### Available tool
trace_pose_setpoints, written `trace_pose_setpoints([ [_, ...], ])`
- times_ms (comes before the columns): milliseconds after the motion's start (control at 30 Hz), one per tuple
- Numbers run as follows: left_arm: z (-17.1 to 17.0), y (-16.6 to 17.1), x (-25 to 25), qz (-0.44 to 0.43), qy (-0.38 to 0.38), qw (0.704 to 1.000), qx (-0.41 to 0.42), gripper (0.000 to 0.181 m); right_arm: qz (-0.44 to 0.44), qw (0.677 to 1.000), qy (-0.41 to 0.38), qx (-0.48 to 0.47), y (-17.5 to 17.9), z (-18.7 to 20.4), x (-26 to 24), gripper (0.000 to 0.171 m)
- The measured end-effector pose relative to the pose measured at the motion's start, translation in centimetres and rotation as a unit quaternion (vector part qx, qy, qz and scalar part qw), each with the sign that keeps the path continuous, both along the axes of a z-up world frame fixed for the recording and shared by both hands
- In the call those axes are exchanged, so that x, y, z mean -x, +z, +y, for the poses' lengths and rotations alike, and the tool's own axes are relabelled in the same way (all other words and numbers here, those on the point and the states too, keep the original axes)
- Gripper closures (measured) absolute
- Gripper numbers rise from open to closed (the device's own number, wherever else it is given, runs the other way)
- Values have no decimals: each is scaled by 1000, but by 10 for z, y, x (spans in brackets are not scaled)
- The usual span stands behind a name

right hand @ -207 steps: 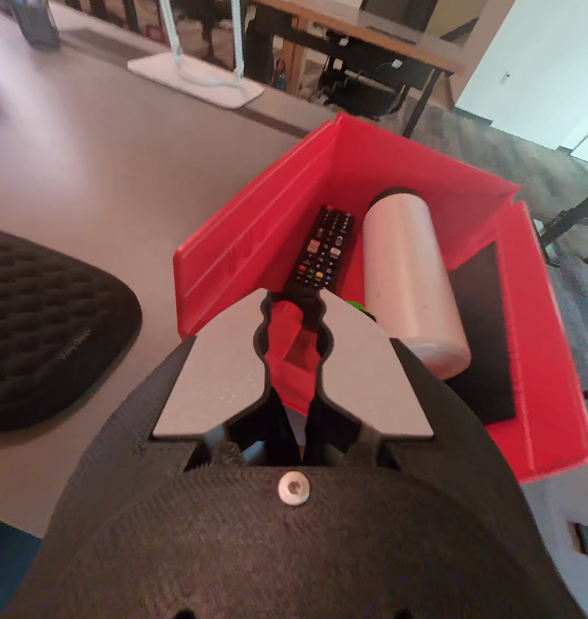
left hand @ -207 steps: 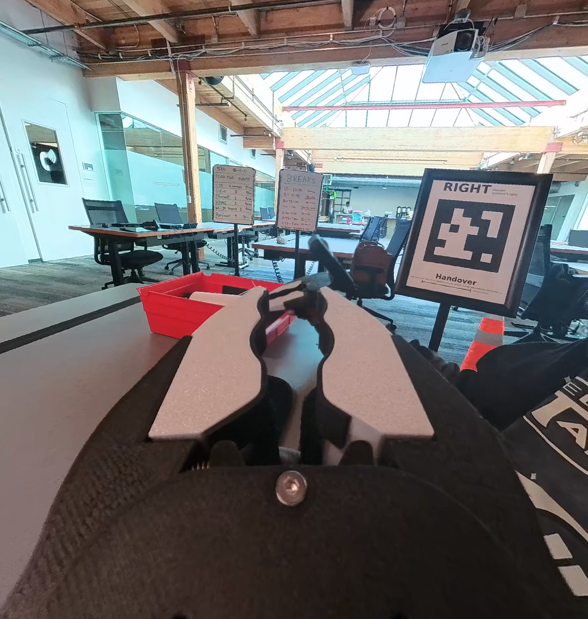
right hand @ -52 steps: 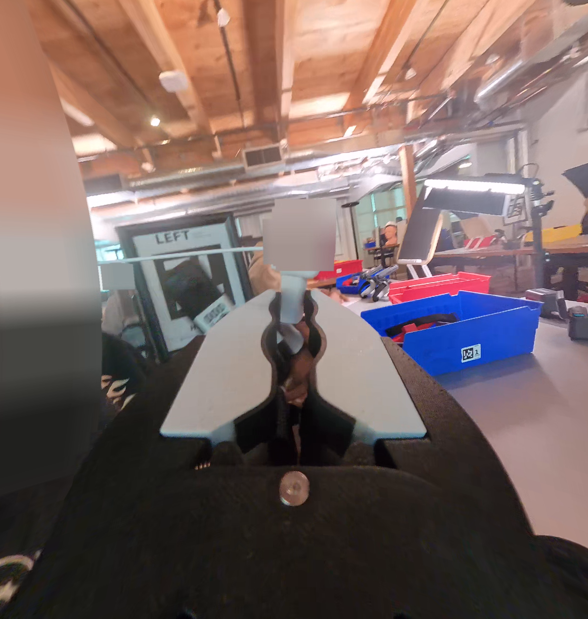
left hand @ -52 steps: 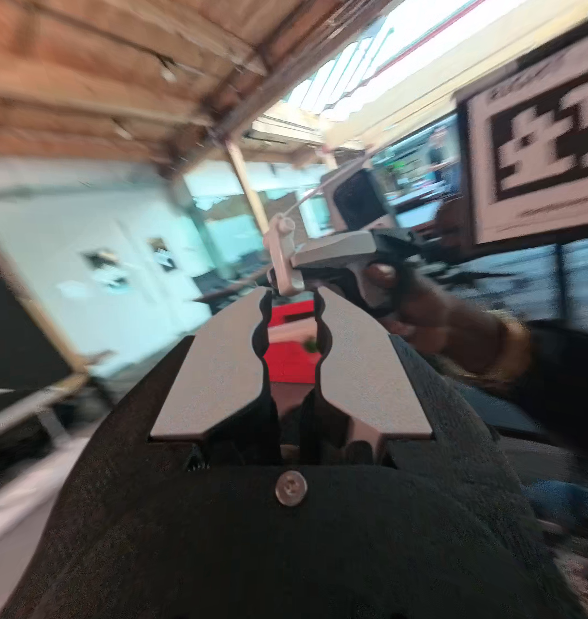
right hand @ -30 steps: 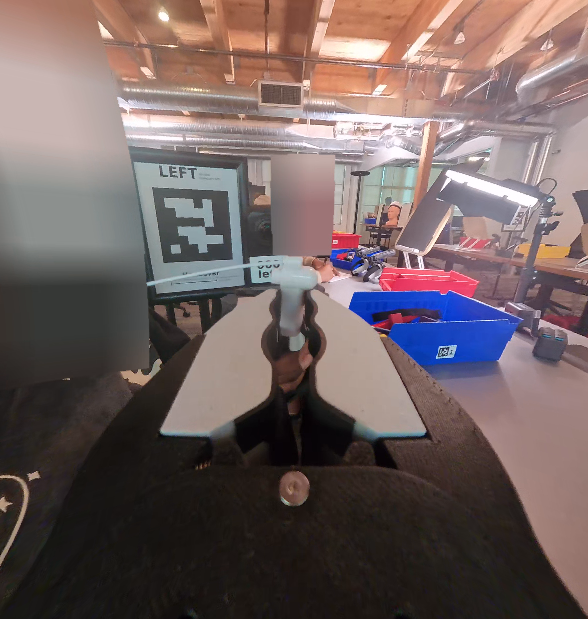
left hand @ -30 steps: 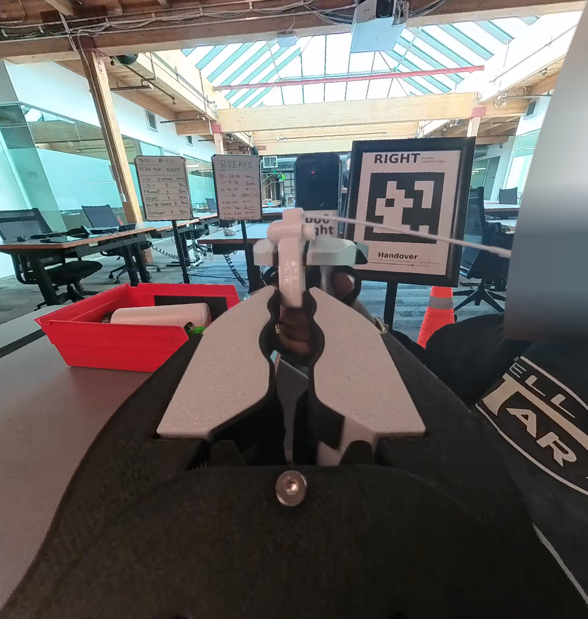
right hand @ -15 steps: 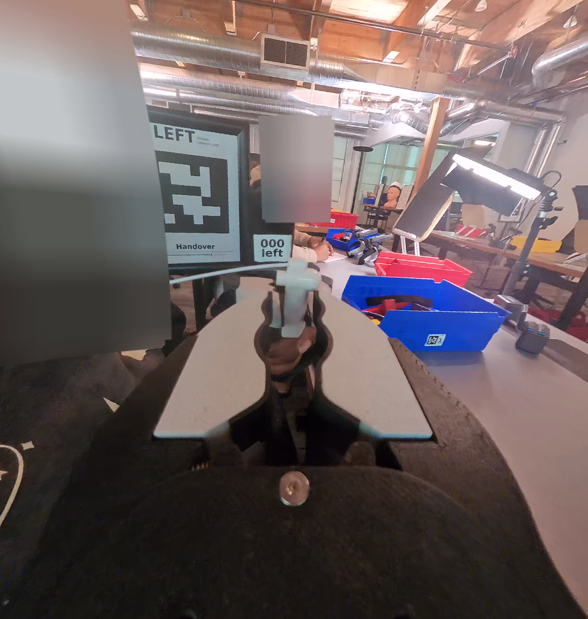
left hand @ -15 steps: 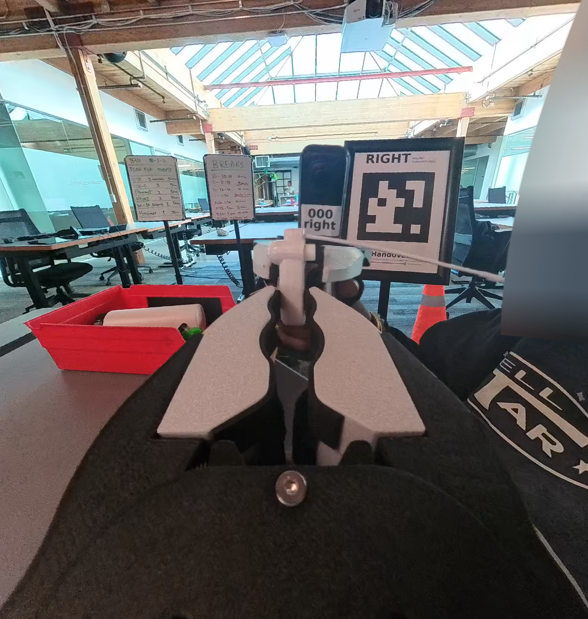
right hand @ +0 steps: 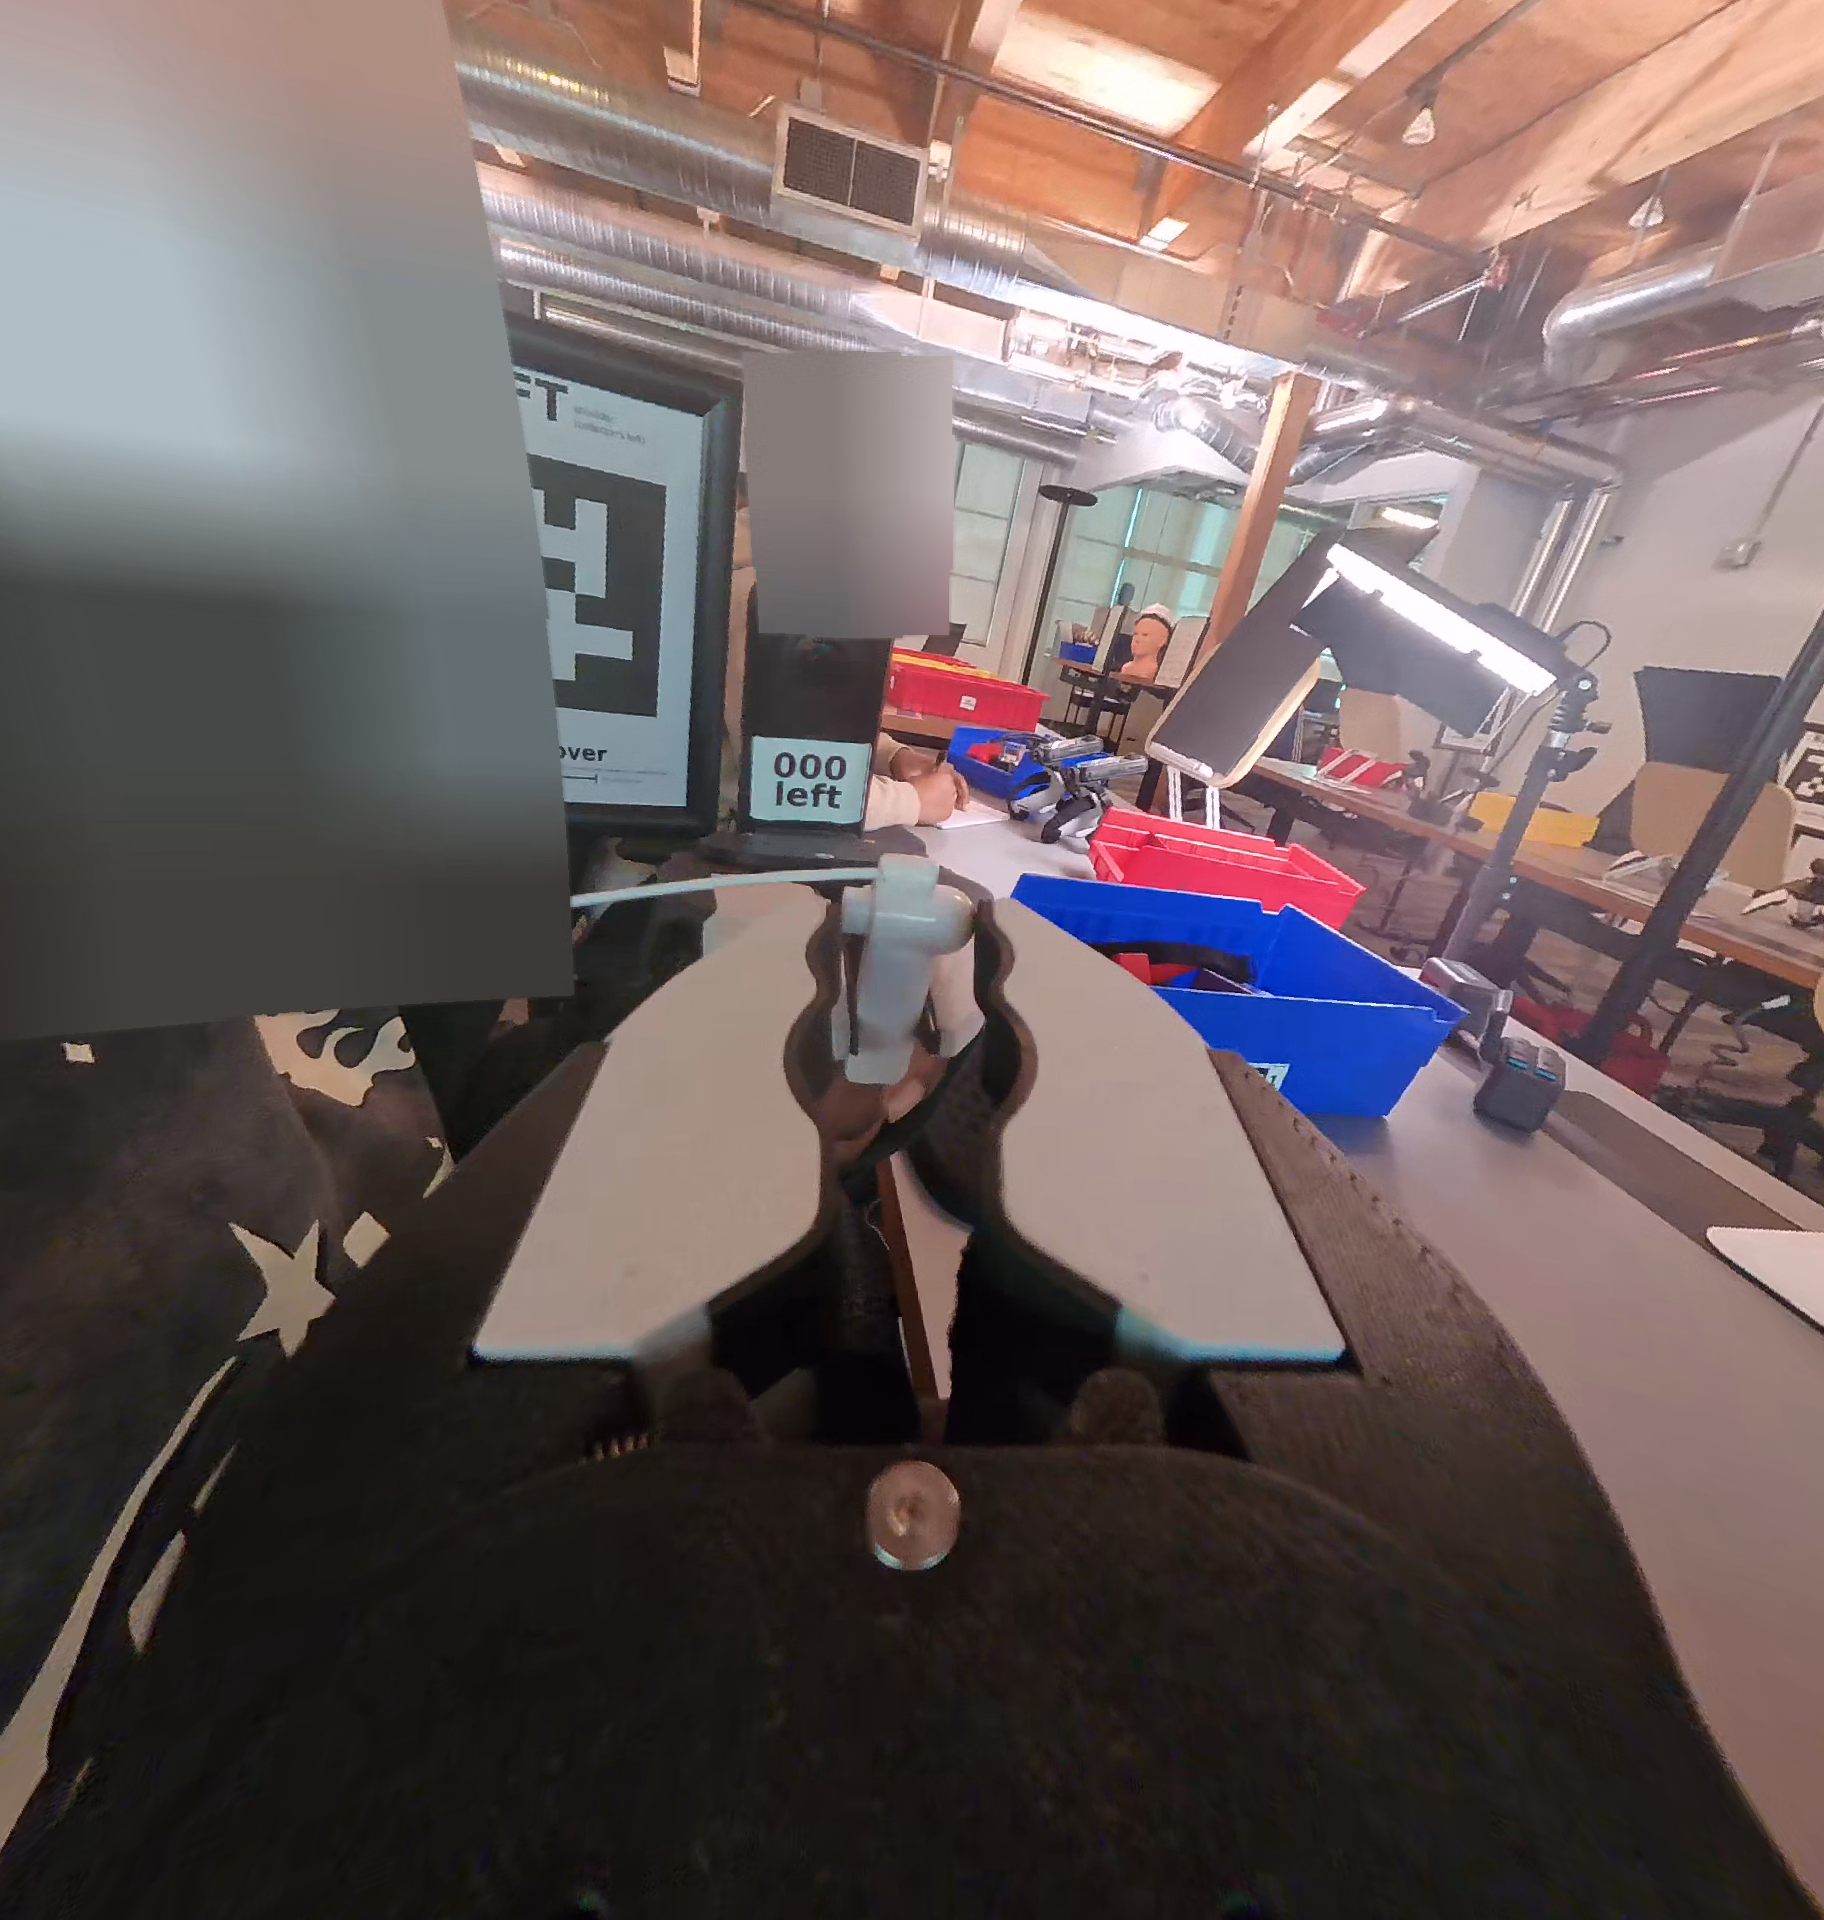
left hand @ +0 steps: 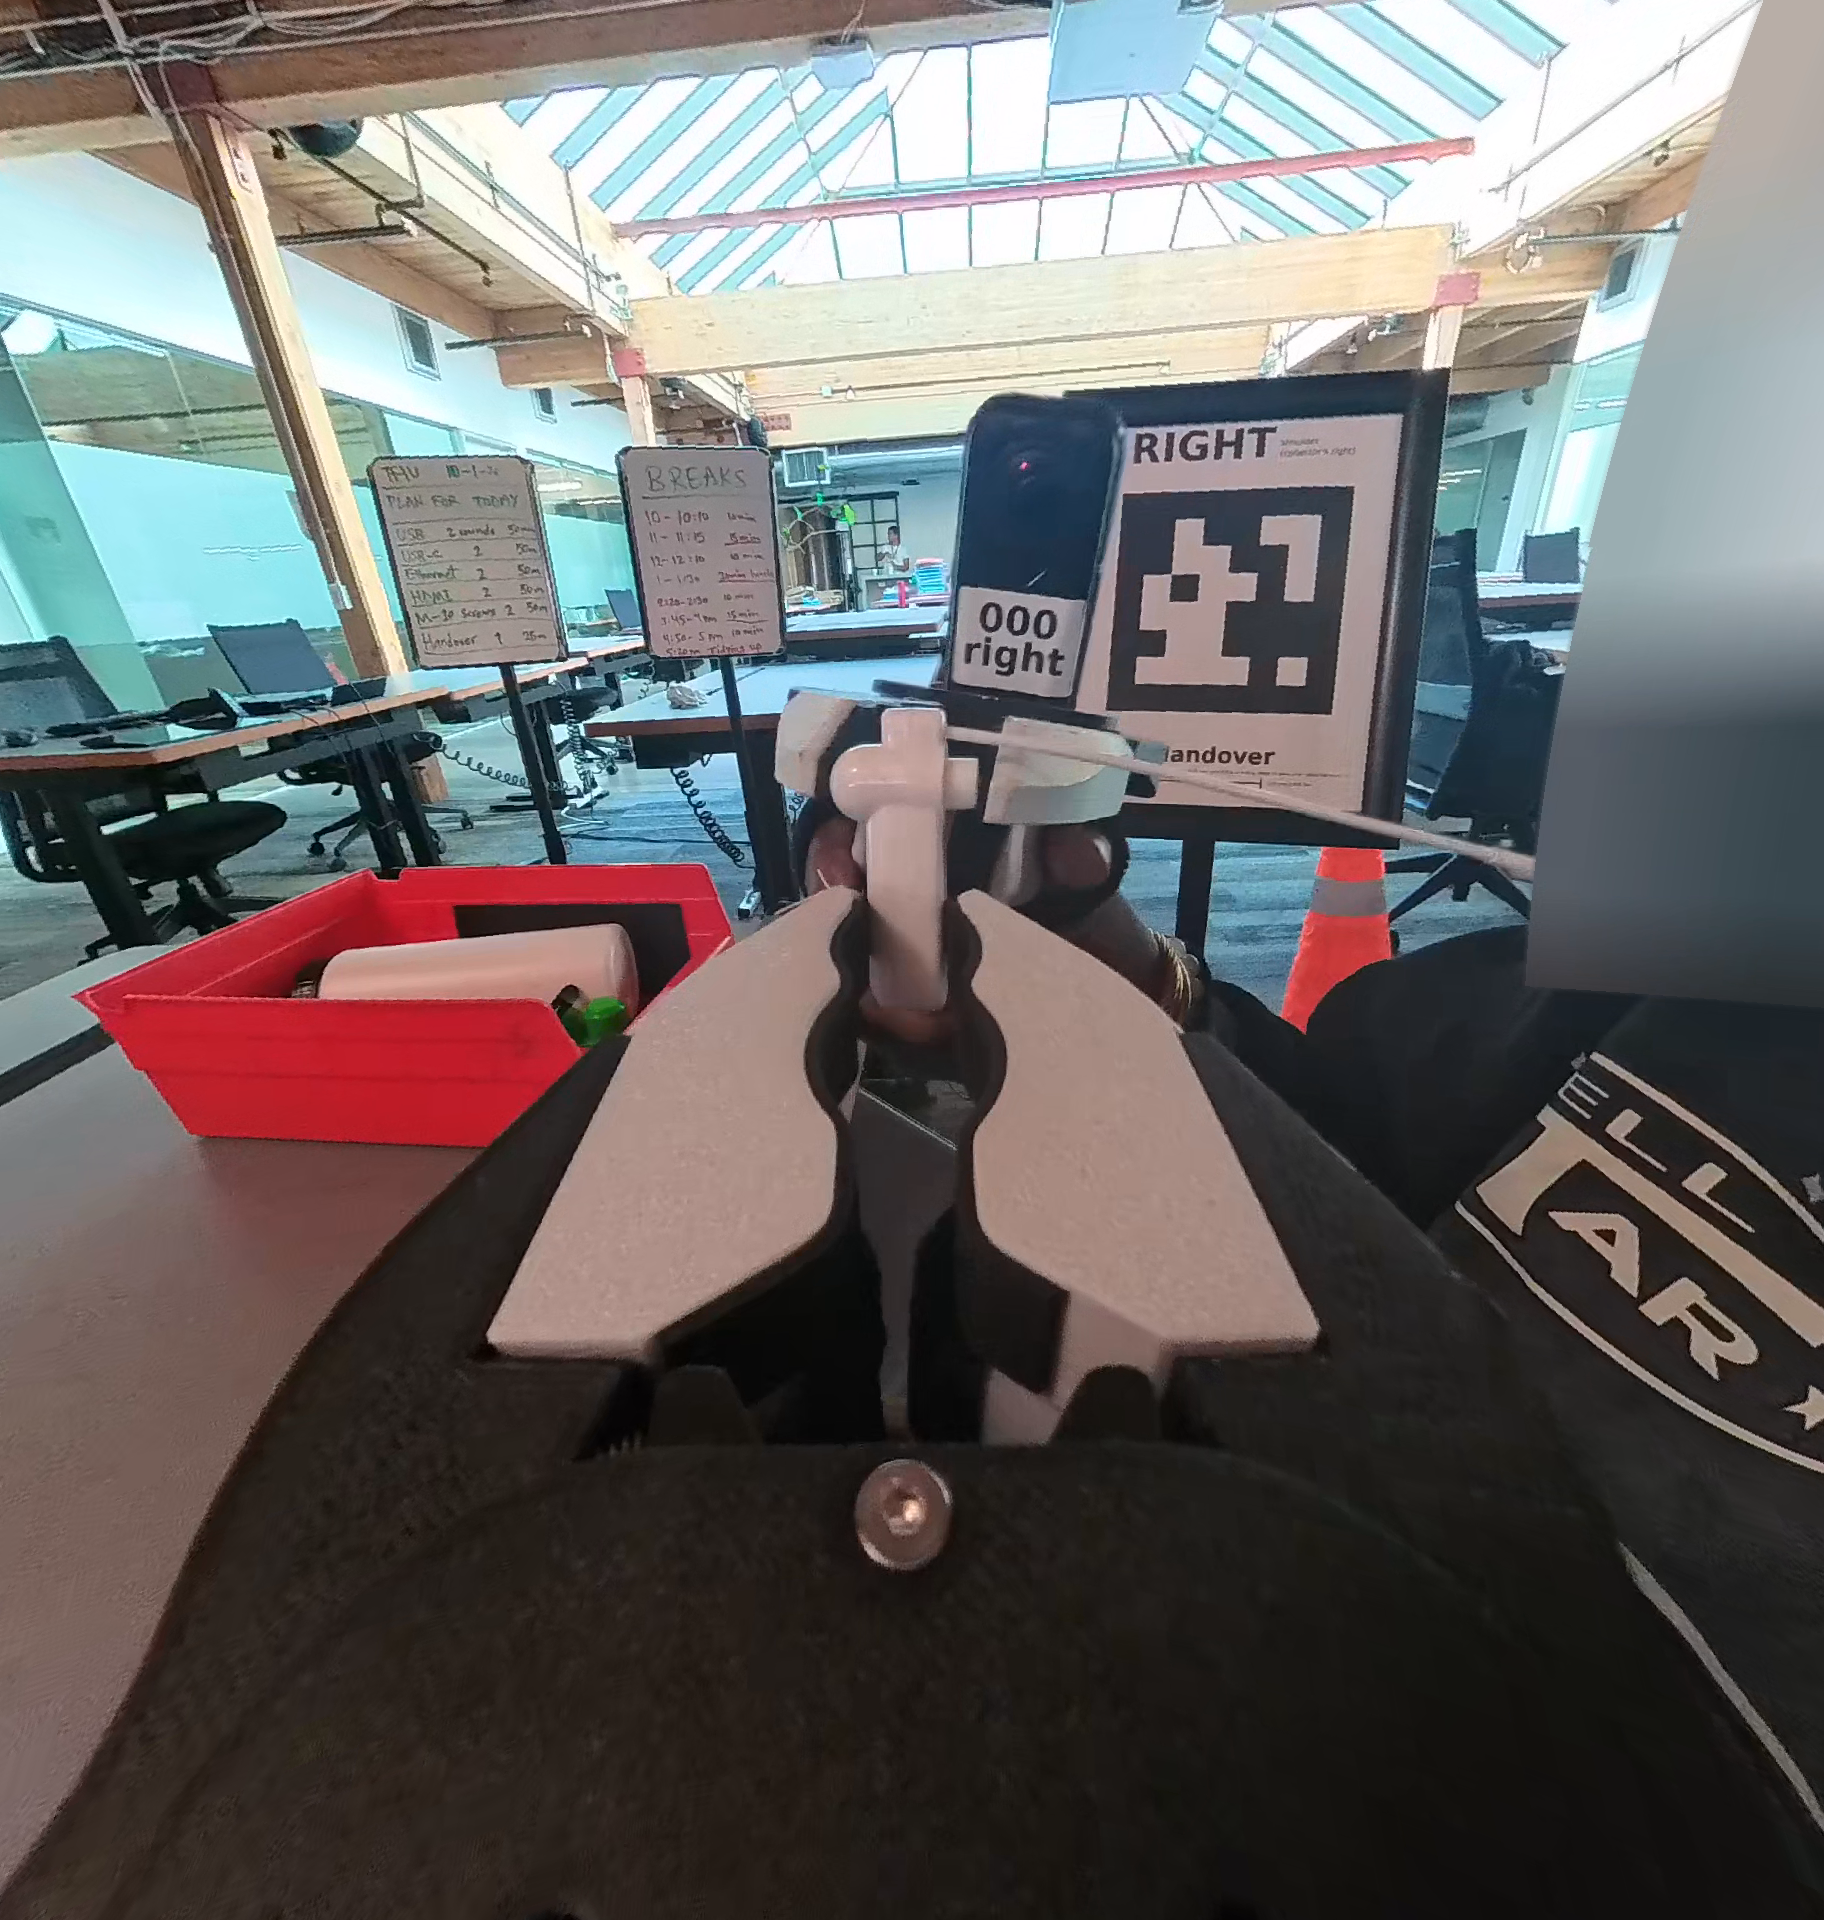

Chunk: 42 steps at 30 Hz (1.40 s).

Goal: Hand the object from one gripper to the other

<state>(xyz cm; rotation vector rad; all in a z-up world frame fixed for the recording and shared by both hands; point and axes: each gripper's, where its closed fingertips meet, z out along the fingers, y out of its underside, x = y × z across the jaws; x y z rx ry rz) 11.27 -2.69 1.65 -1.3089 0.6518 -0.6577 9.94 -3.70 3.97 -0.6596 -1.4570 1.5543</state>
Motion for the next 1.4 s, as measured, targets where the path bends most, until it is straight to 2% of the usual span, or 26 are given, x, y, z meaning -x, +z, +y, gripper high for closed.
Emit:
trace_pose_setpoints([
  [167, -3, 0, -3, 13, 1, 1000, -9, 157, -15, 999, 30, -4, -4, -8, -2, 147],
  [333, -6, 2, -5, 13, -12, 1000, -14, 168, -21, 999, 35, -11, -8, -11, 0, 147],
  [400, -4, 3, -1, 12, 4, 1000, -24, 168, -20, 999, 25, -11, -8, -9, 2, 146],
  [467, 4, 6, 8, 20, 56, 997, -45, 168, -13, 1000, 13, -5, -5, -4, 1, 145],
  [533, 15, 7, 27, 68, 152, 982, -86, 168, -15, 1000, 3, 5, -3, 2, -1, 145],
  [600, 22, 7, 43, 138, 239, 953, -125, 168, -19, 999, -36, 19, 1, 17, -1, 146],
  [700, 27, 6, 53, 220, 314, 908, -170, 168, -33, 995, -94, 27, 1, 33, 1, 151],
  [833, 33, -3, 50, 289, 339, 875, -187, 168, -67, 992, -107, 21, -9, 28, 9, 147],
  [1000, 35, -11, 42, 324, 330, 865, -194, 167, -97, 989, -113, 21, -22, 25, 24, 146],
  [1067, 35, -12, 41, 330, 330, 863, -196, 167, -92, 989, -112, 26, -23, 25, 26, 156],
  [1167, 35, -10, 40, 305, 322, 875, -193, 166, -86, 990, -108, 23, -21, 26, 26, 159],
  [1300, 28, 1, 40, 179, 266, 934, -160, 153, -24, 995, -79, 52, -3, 28, 17, 159],
  [1400, 16, 11, 35, 22, 137, 987, -84, 144, 22, 996, -12, 88, 11, 24, 3, 159],
])
